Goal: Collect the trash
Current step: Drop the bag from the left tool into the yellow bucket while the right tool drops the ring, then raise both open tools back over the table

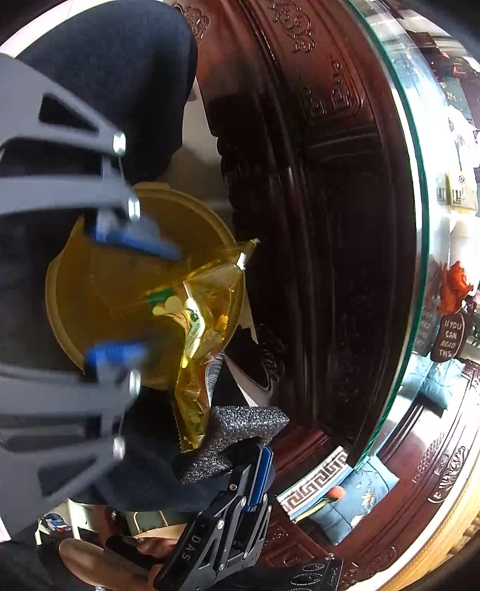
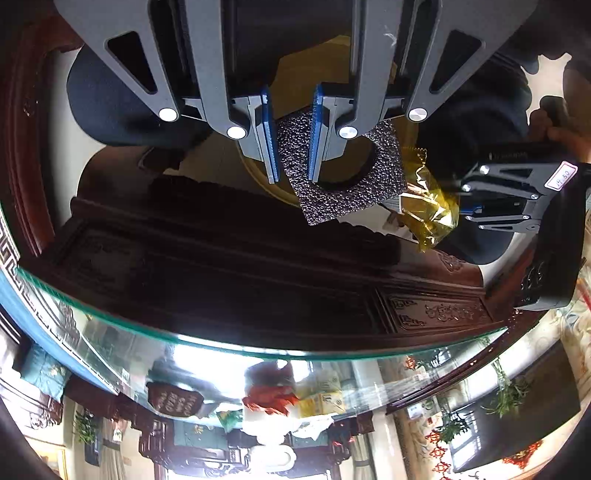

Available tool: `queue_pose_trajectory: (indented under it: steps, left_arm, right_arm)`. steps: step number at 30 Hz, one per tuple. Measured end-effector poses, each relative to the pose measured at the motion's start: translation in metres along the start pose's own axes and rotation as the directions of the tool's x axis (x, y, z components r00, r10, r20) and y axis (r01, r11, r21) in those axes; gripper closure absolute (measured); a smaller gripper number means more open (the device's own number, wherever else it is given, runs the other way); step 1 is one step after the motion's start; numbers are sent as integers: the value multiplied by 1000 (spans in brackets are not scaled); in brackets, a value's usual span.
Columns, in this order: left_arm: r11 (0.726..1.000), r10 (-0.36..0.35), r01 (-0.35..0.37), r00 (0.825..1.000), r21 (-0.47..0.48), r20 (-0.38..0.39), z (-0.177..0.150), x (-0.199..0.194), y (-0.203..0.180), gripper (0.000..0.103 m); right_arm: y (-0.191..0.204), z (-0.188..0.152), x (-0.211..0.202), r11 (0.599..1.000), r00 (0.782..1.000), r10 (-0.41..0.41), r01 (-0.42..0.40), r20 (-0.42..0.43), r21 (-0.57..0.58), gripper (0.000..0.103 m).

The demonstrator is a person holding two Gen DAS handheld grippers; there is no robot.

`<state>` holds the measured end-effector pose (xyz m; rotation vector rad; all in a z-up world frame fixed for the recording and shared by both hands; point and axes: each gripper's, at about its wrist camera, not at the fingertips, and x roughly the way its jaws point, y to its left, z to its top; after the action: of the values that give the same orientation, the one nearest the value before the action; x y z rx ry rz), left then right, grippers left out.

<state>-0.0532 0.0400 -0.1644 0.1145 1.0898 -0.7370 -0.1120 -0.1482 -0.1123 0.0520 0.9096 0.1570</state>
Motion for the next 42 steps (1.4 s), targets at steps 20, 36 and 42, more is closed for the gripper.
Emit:
queue_pose_trajectory:
  steps: [20, 36, 42]
  left_arm:
    - [996, 73, -72, 997, 49, -29, 7, 10, -1, 29]
    - [990, 138, -139, 990, 31, 18, 25, -2, 10, 27]
    - [992, 123, -124, 992, 38, 31, 38, -8, 11, 27]
  right_arm:
    - [7, -20, 28, 998, 994, 50, -53, -95, -33, 61]
    - [-6, -7, 8, 999, 999, 34, -34, 1, 11, 40]
    - [-10, 5, 7, 999, 999, 37, -37, 6, 18, 40]
